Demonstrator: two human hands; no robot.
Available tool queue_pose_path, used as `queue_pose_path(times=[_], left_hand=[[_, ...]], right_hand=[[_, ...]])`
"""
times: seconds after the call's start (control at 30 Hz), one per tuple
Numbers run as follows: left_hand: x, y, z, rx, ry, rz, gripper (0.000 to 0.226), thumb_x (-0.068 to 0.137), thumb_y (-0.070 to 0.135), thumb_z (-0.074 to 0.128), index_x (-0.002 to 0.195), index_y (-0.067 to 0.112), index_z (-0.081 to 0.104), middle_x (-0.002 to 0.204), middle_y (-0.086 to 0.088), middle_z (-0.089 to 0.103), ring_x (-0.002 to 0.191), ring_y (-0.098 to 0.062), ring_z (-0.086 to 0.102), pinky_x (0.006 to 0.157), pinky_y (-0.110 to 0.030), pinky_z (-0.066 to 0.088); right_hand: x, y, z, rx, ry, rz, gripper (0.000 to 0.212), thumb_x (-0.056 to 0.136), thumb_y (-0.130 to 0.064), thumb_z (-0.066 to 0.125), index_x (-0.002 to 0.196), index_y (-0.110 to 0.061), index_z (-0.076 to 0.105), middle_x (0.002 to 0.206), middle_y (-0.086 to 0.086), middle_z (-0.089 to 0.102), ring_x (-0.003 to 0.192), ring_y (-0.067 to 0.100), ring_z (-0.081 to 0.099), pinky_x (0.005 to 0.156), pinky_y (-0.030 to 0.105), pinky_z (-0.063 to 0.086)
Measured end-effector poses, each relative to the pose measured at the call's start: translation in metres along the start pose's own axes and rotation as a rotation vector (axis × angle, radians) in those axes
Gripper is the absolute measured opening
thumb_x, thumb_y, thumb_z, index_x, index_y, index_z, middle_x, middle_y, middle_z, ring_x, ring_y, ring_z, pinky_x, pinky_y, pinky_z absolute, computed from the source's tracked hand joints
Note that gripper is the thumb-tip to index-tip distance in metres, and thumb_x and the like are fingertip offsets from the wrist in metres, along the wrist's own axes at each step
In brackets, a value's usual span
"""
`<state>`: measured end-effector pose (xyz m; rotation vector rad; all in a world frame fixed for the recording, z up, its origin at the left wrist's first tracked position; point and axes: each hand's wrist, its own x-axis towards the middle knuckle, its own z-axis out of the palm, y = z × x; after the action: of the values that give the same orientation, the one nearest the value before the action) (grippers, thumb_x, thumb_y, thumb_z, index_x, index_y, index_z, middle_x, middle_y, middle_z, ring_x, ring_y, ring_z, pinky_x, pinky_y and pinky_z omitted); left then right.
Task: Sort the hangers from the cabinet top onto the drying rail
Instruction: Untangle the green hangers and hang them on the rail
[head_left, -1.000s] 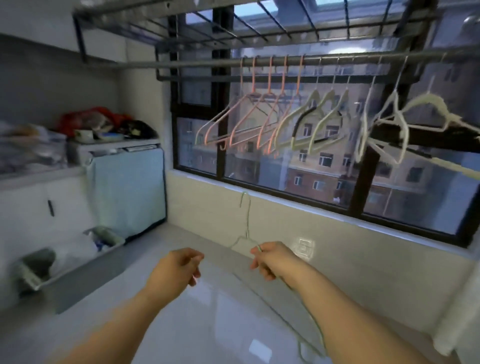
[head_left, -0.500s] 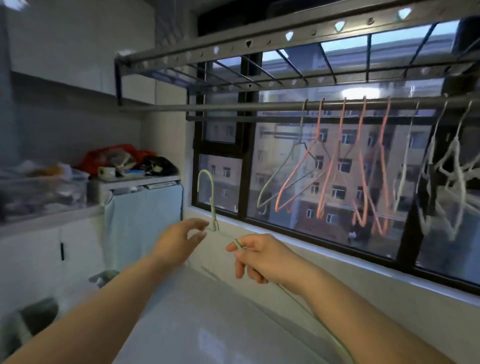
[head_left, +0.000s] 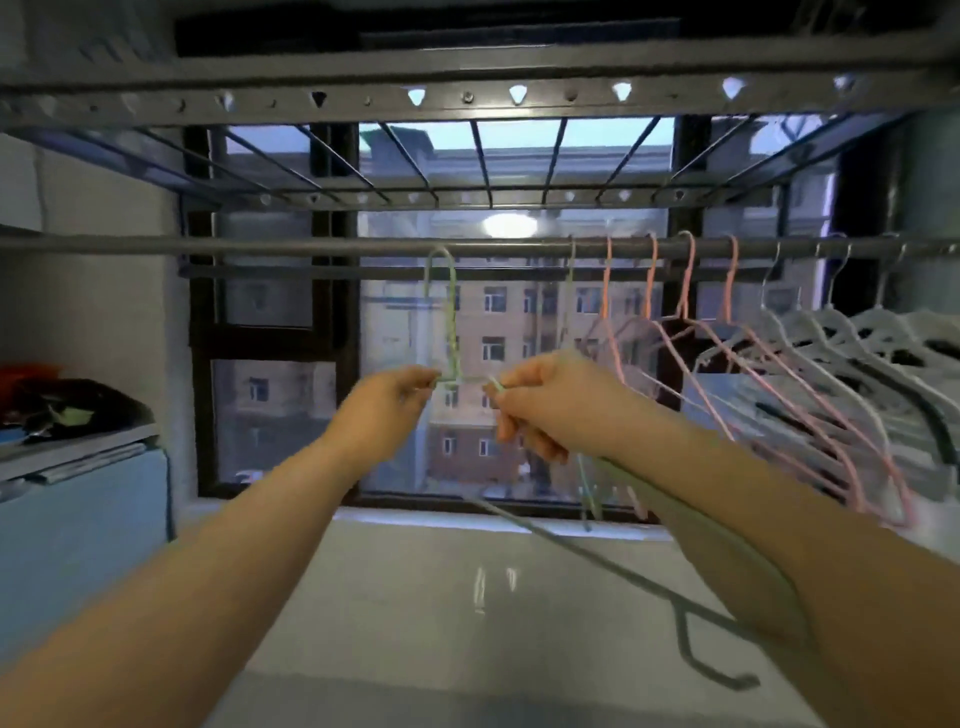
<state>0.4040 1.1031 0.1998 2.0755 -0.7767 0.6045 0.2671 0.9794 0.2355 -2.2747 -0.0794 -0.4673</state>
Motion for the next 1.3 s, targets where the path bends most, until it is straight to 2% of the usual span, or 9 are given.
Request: queue_pose_path(times=[0.17, 0.27, 0.4, 0.53, 0.67, 0.87, 1.1, 1.2, 1.3], left_hand=[[0.047, -0.001, -0.003, -0.067, -0.157, 0.088, 0.037, 0.096, 0.013, 0.039, 0.133, 0.014, 0.044, 0.134, -0.014, 0.051, 0.105, -0.022, 0.052, 0.078, -0.027, 0.043], [0.074, -0.008, -0.015, 0.131, -0.01, 0.204, 0.041, 0.095, 0.013, 0.039, 0.136, 0.018, 0.039, 0.142, -0.009, 0.042, 0.126, -0.029, 0.043, 0.1, -0.035, 0.038], [0.112, -0.021, -0.036, 0.422, 0.176, 0.346, 0.05, 0.093, 0.016, 0.043, 0.141, 0.015, 0.028, 0.15, -0.009, 0.028, 0.136, -0.029, 0.027, 0.111, -0.041, 0.022], [0.143, -0.031, -0.047, 0.495, 0.2, 0.321, 0.059, 0.092, 0.017, 0.044, 0.144, 0.016, 0.017, 0.153, -0.01, 0.018, 0.141, -0.028, 0.014, 0.115, -0.042, 0.008], [0.162, -0.037, -0.047, 0.52, 0.184, 0.295, 0.062, 0.092, 0.018, 0.044, 0.145, 0.018, 0.013, 0.153, -0.009, 0.017, 0.141, -0.026, 0.011, 0.116, -0.042, 0.004], [0.172, -0.039, -0.043, 0.501, 0.179, 0.306, 0.055, 0.091, 0.02, 0.046, 0.142, 0.018, 0.024, 0.145, -0.01, 0.032, 0.137, -0.027, 0.022, 0.115, -0.044, 0.004], [0.172, -0.039, -0.041, 0.491, 0.193, 0.332, 0.053, 0.092, 0.021, 0.045, 0.14, 0.018, 0.026, 0.143, -0.009, 0.036, 0.135, -0.028, 0.025, 0.115, -0.046, 0.005], [0.172, -0.04, -0.041, 0.494, 0.197, 0.342, 0.053, 0.092, 0.022, 0.045, 0.141, 0.018, 0.025, 0.144, -0.009, 0.035, 0.136, -0.028, 0.025, 0.115, -0.045, 0.006], [0.172, -0.04, -0.04, 0.487, 0.202, 0.35, 0.053, 0.092, 0.022, 0.045, 0.141, 0.018, 0.025, 0.144, -0.009, 0.035, 0.136, -0.028, 0.024, 0.115, -0.045, 0.006]], right_hand=[[0.029, -0.022, -0.004, -0.125, 0.121, 0.107, 0.027, 0.096, -0.011, 0.041, 0.075, -0.007, 0.058, 0.048, -0.003, 0.058, 0.027, 0.003, 0.042, 0.03, 0.01, 0.036], [0.044, -0.027, -0.01, -0.116, 0.205, 0.162, 0.016, 0.095, -0.006, 0.04, 0.087, -0.005, 0.054, 0.058, 0.0, 0.059, 0.023, 0.001, 0.041, 0.03, 0.011, 0.034], [0.062, -0.027, -0.013, -0.175, 0.301, 0.211, 0.024, 0.092, -0.002, 0.041, 0.072, -0.008, 0.054, 0.067, 0.008, 0.063, 0.023, 0.002, 0.04, 0.031, 0.011, 0.036], [0.079, -0.031, -0.009, -0.214, 0.352, 0.246, 0.011, 0.092, -0.004, 0.045, 0.095, -0.002, 0.056, 0.068, 0.006, 0.06, 0.037, 0.008, 0.048, 0.036, 0.018, 0.037], [0.091, -0.024, -0.007, -0.21, 0.429, 0.217, 0.021, 0.094, -0.007, 0.041, 0.077, -0.009, 0.054, 0.071, 0.006, 0.06, 0.047, 0.013, 0.047, 0.045, 0.023, 0.038], [0.105, -0.015, -0.015, -0.177, 0.446, 0.289, 0.022, 0.095, -0.004, 0.04, 0.111, 0.004, 0.053, 0.066, 0.006, 0.057, 0.047, 0.015, 0.047, 0.048, 0.025, 0.043], [0.121, -0.013, -0.013, -0.135, 0.367, 0.346, 0.023, 0.094, -0.006, 0.04, 0.072, -0.004, 0.047, 0.057, 0.007, 0.06, 0.041, 0.014, 0.05, 0.04, 0.021, 0.044], [0.124, -0.011, -0.006, -0.189, 0.373, 0.38, 0.014, 0.093, -0.004, 0.044, 0.08, -0.003, 0.048, 0.079, 0.015, 0.06, 0.05, 0.017, 0.048, 0.051, 0.024, 0.043], [0.123, -0.005, -0.001, -0.157, 0.384, 0.377, 0.026, 0.096, -0.007, 0.04, 0.07, -0.007, 0.042, 0.067, 0.01, 0.056, 0.047, 0.016, 0.047, 0.049, 0.024, 0.041]])
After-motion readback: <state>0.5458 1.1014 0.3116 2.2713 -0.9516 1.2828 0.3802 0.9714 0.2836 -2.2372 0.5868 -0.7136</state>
